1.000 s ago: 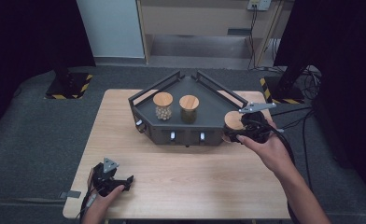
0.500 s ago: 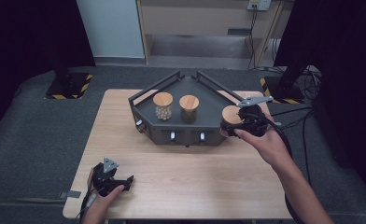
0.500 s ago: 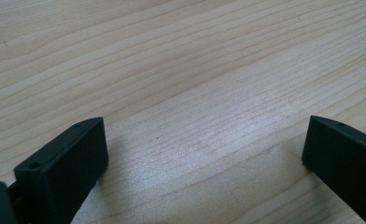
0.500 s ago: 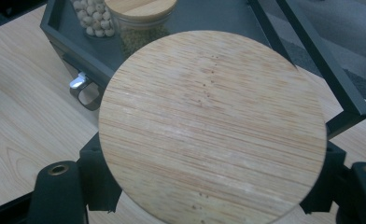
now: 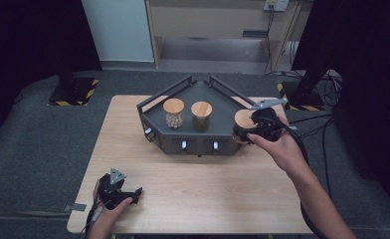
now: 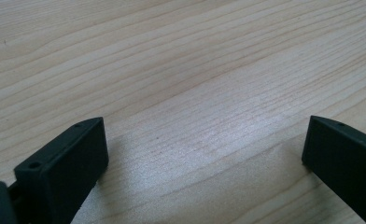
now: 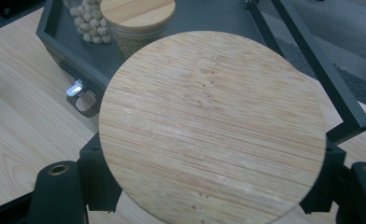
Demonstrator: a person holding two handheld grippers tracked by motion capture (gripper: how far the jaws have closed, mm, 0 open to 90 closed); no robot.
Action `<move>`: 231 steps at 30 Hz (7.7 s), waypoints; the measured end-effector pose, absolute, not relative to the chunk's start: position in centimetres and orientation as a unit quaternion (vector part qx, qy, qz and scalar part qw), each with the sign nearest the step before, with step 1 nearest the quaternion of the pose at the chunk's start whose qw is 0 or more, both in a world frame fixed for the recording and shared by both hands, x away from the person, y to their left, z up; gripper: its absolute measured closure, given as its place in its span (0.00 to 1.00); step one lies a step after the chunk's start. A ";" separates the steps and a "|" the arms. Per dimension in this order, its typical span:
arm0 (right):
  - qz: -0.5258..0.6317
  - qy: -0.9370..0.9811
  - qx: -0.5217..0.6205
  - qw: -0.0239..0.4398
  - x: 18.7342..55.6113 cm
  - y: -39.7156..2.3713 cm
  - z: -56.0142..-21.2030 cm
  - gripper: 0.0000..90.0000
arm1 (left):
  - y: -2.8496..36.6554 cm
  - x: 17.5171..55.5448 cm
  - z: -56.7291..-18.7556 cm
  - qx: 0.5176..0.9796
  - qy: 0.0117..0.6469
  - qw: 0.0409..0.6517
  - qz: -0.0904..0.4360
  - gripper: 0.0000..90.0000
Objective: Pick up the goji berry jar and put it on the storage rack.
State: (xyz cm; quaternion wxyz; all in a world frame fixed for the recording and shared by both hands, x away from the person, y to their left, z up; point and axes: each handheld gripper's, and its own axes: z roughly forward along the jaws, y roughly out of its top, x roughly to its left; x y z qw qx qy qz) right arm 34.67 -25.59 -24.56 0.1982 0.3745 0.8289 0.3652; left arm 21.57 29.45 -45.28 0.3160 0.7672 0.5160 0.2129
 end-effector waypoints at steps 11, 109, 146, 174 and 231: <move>0.367 0.828 0.374 0.198 35.5 -25.2 -24.5 0.29 | 29.4 21.6 -45.3 0.767 0.516 0.316 0.213 0.00; 0.356 0.817 0.414 0.184 43.2 -21.5 -29.3 0.29 | 29.5 21.7 -45.3 0.768 0.514 0.318 0.212 0.00; 0.422 0.791 0.393 0.207 37.8 -25.3 -29.6 0.05 | 29.5 21.7 -45.3 0.768 0.514 0.318 0.212 0.00; 0.418 0.784 0.410 0.205 30.5 -28.5 -35.0 0.05 | 29.5 21.7 -45.3 0.768 0.514 0.318 0.212 0.00; 0.353 0.833 0.392 0.165 25.1 -23.9 -45.3 0.03 | 29.5 21.7 -45.3 0.768 0.514 0.317 0.213 0.00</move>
